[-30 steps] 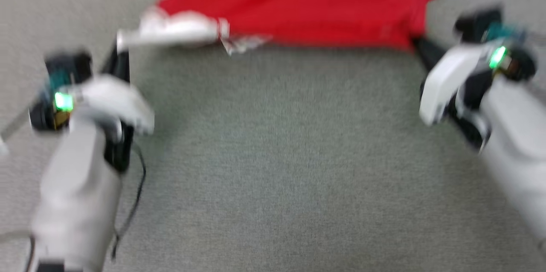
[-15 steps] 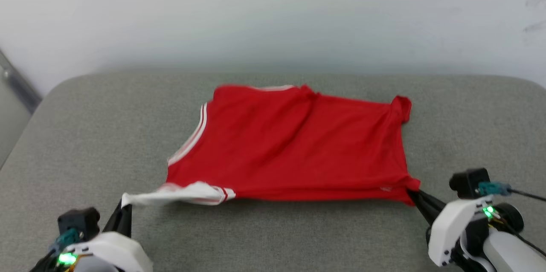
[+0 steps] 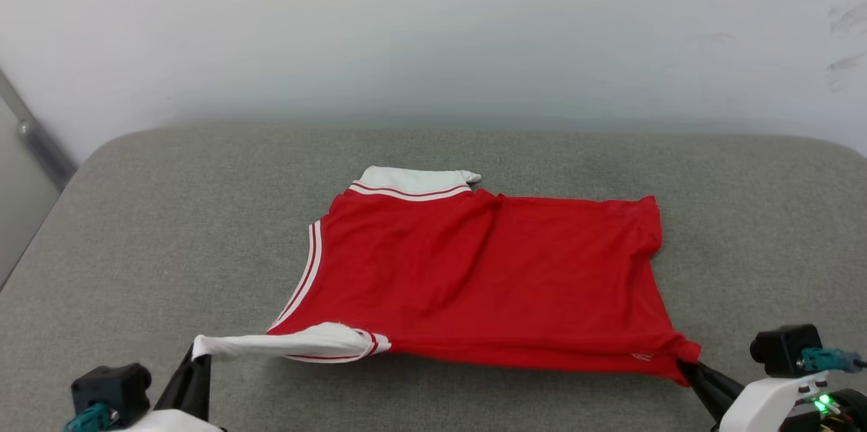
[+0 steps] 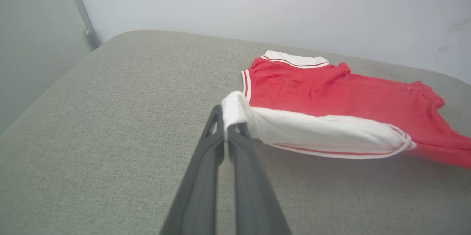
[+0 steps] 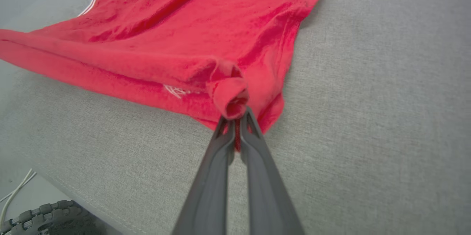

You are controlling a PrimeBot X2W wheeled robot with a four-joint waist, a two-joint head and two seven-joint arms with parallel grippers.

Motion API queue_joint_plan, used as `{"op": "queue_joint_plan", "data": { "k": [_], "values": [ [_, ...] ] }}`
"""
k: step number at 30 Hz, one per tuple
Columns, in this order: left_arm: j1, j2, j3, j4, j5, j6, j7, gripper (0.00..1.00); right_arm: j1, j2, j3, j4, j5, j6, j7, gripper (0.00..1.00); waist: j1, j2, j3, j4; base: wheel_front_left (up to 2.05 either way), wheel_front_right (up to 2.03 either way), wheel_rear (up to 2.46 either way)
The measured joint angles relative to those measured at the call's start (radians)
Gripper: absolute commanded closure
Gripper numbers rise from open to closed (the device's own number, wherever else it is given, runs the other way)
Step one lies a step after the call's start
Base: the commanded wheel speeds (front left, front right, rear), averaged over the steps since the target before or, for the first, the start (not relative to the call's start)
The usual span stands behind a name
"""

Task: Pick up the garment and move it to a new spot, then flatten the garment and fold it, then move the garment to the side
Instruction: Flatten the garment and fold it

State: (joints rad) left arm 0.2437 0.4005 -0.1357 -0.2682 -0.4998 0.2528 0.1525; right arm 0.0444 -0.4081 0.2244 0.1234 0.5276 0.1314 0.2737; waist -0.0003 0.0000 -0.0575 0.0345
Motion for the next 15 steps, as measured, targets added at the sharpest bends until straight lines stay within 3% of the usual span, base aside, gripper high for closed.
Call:
{"op": "queue_joint_plan", "data": {
  "k": [6, 10, 15],
  "values": [
    [-0.116, -0.012, -0.044, 0.073, -0.012, -0.04, 0.019, 1.0, 0.011, 0.063, -0.063, -0.096, -0.078, 0.0, 0.145, 1.0, 0.0003, 0.0, 0.038, -0.003, 0.0, 0.0, 0.0],
    [-0.226, -0.033, -0.062, 0.184, -0.025, -0.081, 0.002, 1.0, -0.047, 0.082, -0.063, -0.076, -0.099, 0.0, 0.19, 1.0, 0.0003, 0.0, 0.075, -0.008, 0.0, 0.0, 0.0],
    [-0.374, -0.055, -0.077, 0.328, -0.029, -0.123, -0.036, 1.0, -0.155, 0.088, -0.047, 0.01, -0.103, 0.0, 0.169, 1.0, 0.0005, 0.0, 0.146, -0.015, 0.0, 0.0, 0.0]
  ]
}}
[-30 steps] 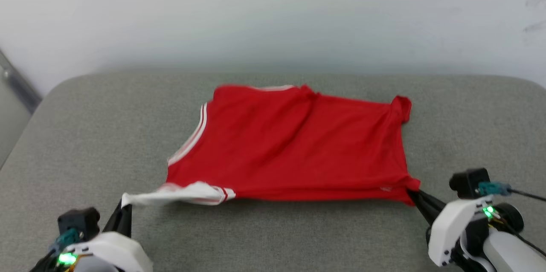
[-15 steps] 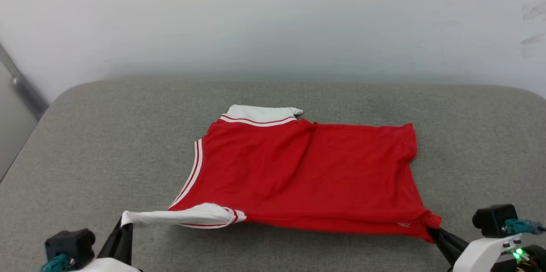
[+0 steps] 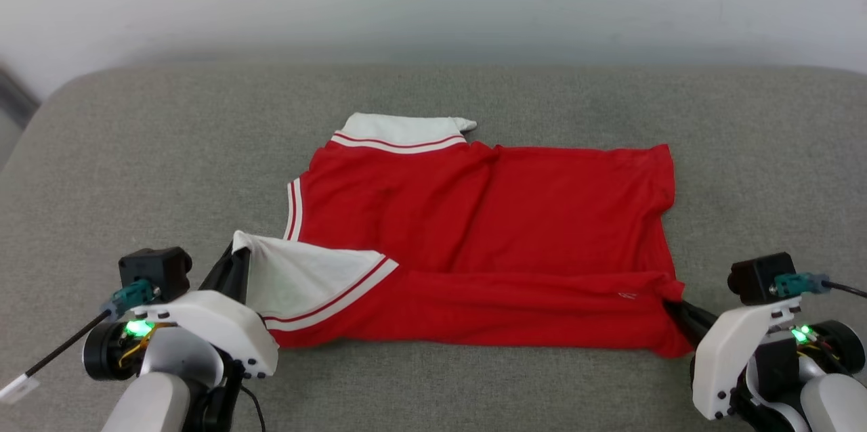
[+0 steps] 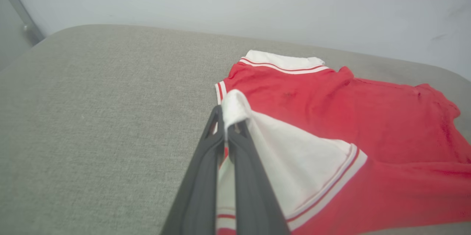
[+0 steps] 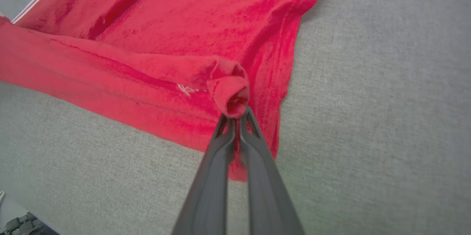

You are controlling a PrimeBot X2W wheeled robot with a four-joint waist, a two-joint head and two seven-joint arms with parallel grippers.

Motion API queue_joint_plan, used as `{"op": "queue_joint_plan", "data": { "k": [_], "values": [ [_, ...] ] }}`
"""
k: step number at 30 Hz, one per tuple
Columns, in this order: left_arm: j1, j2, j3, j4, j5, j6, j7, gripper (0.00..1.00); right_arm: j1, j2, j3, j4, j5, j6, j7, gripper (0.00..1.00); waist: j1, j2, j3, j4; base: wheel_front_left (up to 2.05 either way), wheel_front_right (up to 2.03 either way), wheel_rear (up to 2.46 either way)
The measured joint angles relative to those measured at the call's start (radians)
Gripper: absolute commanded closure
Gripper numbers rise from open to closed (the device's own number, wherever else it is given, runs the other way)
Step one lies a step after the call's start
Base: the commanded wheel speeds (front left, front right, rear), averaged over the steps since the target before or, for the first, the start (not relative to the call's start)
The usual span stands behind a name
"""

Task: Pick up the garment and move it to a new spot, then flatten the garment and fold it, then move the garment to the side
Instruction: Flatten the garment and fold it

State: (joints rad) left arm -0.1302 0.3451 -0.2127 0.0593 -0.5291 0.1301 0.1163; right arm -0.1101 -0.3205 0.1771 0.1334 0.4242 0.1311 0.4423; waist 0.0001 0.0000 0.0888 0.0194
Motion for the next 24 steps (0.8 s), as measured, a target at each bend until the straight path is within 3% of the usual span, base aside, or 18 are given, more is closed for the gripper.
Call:
{"op": "queue_joint_plan", "data": {
  "k": [4, 5, 7, 8, 10, 18, 24],
  "values": [
    [-0.092, -0.018, -0.013, 0.118, -0.002, -0.033, -0.019, 1.0, -0.076, -0.004, 0.026, 0.09, 0.008, 0.0, -0.03, 1.0, 0.0, 0.0, 0.054, -0.005, 0.0, 0.0, 0.0],
    [-0.112, -0.022, -0.019, 0.144, -0.002, -0.042, -0.023, 1.0, -0.092, -0.004, 0.032, 0.111, 0.009, 0.0, -0.04, 0.91, 0.0001, 0.0, 0.066, -0.006, 0.0, 0.0, 0.0],
    [-0.148, -0.036, -0.025, 0.202, -0.005, -0.057, -0.035, 1.0, -0.121, -0.006, 0.053, 0.155, 0.015, 0.0, -0.065, 0.38, 0.0001, 0.0, 0.088, -0.008, 0.0, 0.0, 0.0],
    [-0.166, -0.044, -0.029, 0.235, -0.012, -0.067, -0.038, 0.71, -0.135, -0.005, 0.062, 0.179, 0.02, 0.0, -0.072, 0.0, 0.0001, 0.0, 0.097, -0.009, 0.0, 0.0, 0.0],
    [-0.187, -0.059, -0.032, 0.293, -0.026, -0.079, -0.045, 0.0, -0.15, -0.004, 0.085, 0.219, 0.025, 0.0, -0.092, 0.0, 0.0001, 0.0, 0.108, -0.012, 0.0, 0.0, 0.0],
    [-0.223, -0.065, -0.018, 0.448, -0.048, -0.122, -0.112, 0.0, -0.169, -0.018, 0.156, 0.284, 0.064, 0.0, -0.255, 0.0, 0.0, 0.0, 0.084, -0.02, 0.0, 0.0, 0.0],
    [-0.201, -0.027, -0.017, 0.431, -0.052, -0.131, -0.098, 0.0, -0.124, -0.023, 0.144, 0.219, 0.045, 0.0, -0.45, 0.0, 0.0, 0.0, 0.02, -0.028, 0.0, 0.0, 0.0]
  ]
}}
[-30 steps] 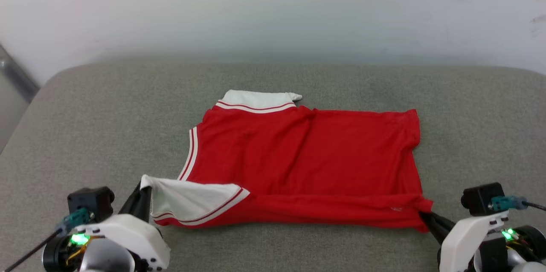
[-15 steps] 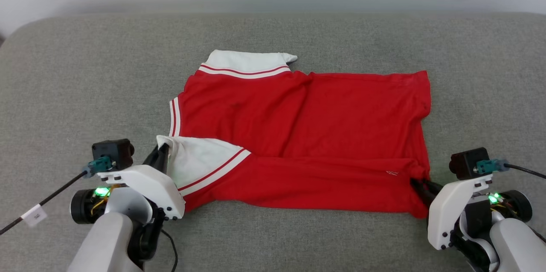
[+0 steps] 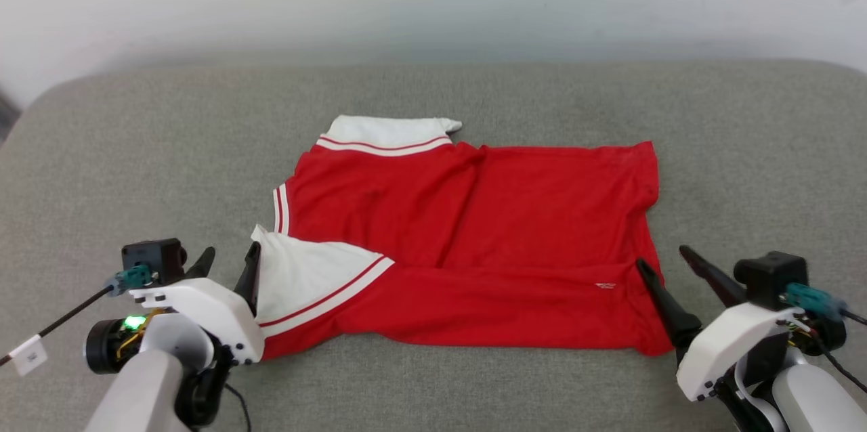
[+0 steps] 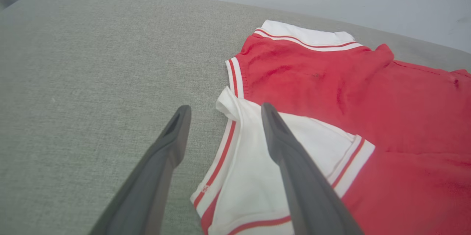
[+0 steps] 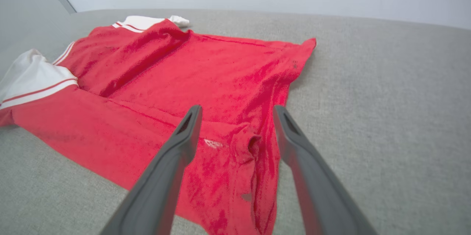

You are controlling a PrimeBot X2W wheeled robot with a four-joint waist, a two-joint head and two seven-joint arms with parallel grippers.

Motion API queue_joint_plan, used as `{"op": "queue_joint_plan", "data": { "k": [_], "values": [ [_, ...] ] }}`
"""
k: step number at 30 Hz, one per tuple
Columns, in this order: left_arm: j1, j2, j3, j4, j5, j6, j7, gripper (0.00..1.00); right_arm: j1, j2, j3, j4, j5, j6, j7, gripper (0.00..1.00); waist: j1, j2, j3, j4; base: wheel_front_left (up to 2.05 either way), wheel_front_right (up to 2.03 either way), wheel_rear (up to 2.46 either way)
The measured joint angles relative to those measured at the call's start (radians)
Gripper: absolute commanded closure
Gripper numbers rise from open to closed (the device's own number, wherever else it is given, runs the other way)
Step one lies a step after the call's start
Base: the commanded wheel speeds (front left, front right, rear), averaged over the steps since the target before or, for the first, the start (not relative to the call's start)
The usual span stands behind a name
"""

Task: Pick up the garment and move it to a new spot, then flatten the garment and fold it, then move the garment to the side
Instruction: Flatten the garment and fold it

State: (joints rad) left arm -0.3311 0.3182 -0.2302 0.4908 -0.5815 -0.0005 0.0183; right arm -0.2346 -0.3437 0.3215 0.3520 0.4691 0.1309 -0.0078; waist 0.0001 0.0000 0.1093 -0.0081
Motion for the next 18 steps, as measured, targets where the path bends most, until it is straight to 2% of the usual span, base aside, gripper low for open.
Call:
{"op": "queue_joint_plan", "data": {
  "k": [3, 7, 12, 18],
  "values": [
    [0.024, 0.032, -0.004, -0.048, 0.0, 0.001, 0.045, 0.0, 0.029, 0.007, -0.04, -0.047, -0.037, 0.0, -0.068, 0.0, 0.0, 0.0, -0.033, -0.005, 0.0, 0.0, 0.0],
    [0.059, 0.082, -0.009, -0.139, -0.01, 0.009, 0.153, 0.0, 0.085, 0.045, -0.112, -0.119, -0.095, 0.0, -0.096, 0.0, -0.0001, 0.0, -0.067, -0.016, 0.0, 0.0, 0.0],
    [0.111, 0.147, -0.016, -0.234, -0.078, 0.019, 0.394, 0.0, 0.152, 0.082, -0.183, -0.222, -0.146, 0.0, -0.078, 0.0, -0.0002, 0.0, -0.073, -0.033, 0.0, 0.0, 0.0],
    [0.146, 0.207, -0.023, -0.324, -0.15, 0.036, 0.621, 0.0, 0.182, 0.115, -0.225, -0.324, -0.174, 0.0, -0.041, 0.0, -0.0002, 0.0, -0.025, -0.052, 0.0, 0.0, 0.0]
  ]
}}
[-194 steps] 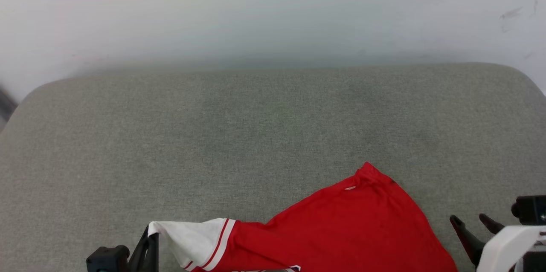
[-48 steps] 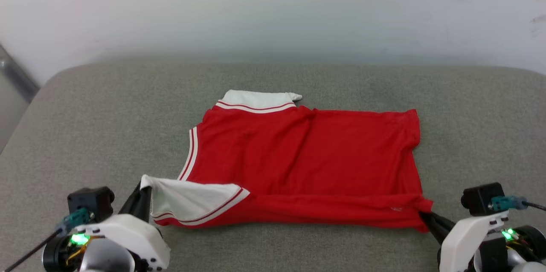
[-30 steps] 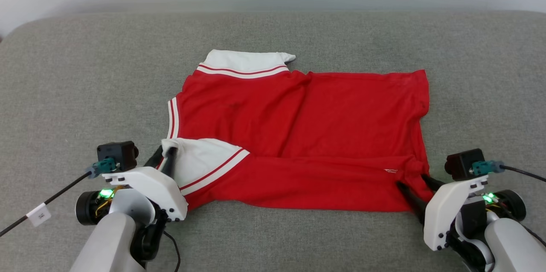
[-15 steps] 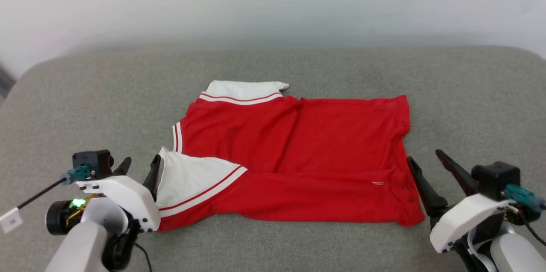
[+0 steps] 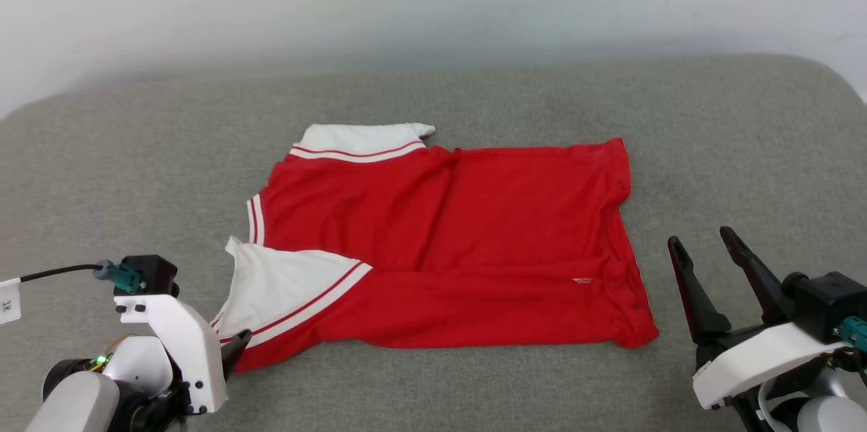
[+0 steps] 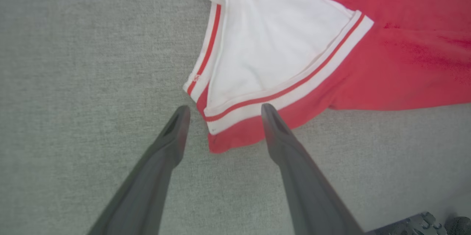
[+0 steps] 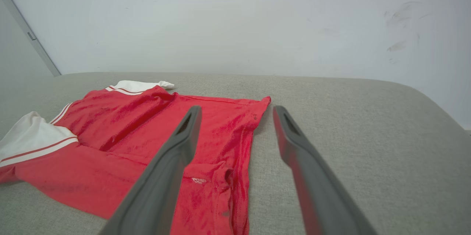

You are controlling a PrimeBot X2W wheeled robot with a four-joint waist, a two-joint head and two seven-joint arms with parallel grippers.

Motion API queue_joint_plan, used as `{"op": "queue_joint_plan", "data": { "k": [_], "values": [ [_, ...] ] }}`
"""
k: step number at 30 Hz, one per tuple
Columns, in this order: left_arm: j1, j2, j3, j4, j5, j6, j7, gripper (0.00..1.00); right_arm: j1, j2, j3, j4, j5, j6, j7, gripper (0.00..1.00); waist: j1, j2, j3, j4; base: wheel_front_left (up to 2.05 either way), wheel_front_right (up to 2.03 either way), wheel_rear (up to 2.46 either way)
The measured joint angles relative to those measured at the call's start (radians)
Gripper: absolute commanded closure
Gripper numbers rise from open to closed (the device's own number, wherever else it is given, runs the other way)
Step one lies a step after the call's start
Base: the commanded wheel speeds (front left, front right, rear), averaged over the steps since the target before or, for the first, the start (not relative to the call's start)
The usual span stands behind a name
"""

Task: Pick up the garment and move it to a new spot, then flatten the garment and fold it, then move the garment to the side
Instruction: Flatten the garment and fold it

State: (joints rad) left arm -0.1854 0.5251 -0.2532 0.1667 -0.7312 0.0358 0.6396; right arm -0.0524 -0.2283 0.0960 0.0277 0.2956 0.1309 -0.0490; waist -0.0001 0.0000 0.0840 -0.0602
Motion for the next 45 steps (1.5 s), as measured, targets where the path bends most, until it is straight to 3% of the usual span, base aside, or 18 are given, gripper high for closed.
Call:
{"op": "queue_joint_plan", "data": {
  "k": [10, 11, 12, 13, 25, 35, 39, 45],
  "values": [
    [-0.004, 0.009, -0.005, 0.023, -0.041, 0.043, 0.115, 0.0, -0.009, 0.025, -0.004, -0.042, -0.013, 0.0, 0.016, 0.0, 0.0, 0.0, 0.108, -0.039, 0.0, 0.0, 0.0],
    [-0.006, 0.007, -0.006, 0.029, -0.042, 0.041, 0.116, 0.42, -0.011, 0.026, -0.003, -0.042, -0.012, 0.0, 0.018, 0.0, 0.0, 0.0, 0.115, -0.042, 0.0, 0.0, 0.0],
    [-0.009, 0.005, -0.006, 0.033, -0.048, 0.035, 0.117, 0.67, -0.011, 0.026, -0.003, -0.041, -0.01, 0.0, 0.019, 0.0, 0.0001, 0.0, 0.12, -0.044, 0.0, 0.0, 0.0],
    [-0.011, 0.001, -0.005, 0.037, -0.051, 0.033, 0.114, 1.0, -0.012, 0.025, -0.003, -0.039, -0.006, 0.0, 0.023, 0.0, 0.0, 0.0, 0.124, -0.045, 0.0, 0.0, 0.0],
    [-0.025, -0.046, -0.021, 0.067, -0.006, -0.001, -0.056, 1.0, -0.006, 0.005, -0.044, -0.026, 0.014, 0.0, 0.091, 0.0, 0.0, 0.0, 0.058, -0.014, 0.0, 0.0, 0.0],
    [-0.031, -0.032, -0.02, -0.081, 0.053, 0.023, -0.126, 1.0, -0.046, -0.061, -0.007, 0.097, 0.124, 0.0, 0.543, 0.0, 0.0001, 0.0, 0.061, 0.031, 0.0, 0.0, 0.0],
    [-0.044, -0.034, -0.028, -0.124, 0.067, 0.035, -0.13, 1.0, -0.103, -0.074, 0.045, 0.136, 0.158, 0.0, 0.628, 0.0, 0.0001, 0.0, 0.088, 0.043, 0.0, 0.0, 0.0],
    [-0.05, -0.041, -0.039, -0.154, 0.076, 0.038, -0.137, 1.0, -0.189, -0.082, 0.104, 0.253, 0.19, 0.0, 0.673, 0.0, 0.0001, 0.0, 0.128, 0.063, 0.0, 0.0, 0.0]
  ]
}}
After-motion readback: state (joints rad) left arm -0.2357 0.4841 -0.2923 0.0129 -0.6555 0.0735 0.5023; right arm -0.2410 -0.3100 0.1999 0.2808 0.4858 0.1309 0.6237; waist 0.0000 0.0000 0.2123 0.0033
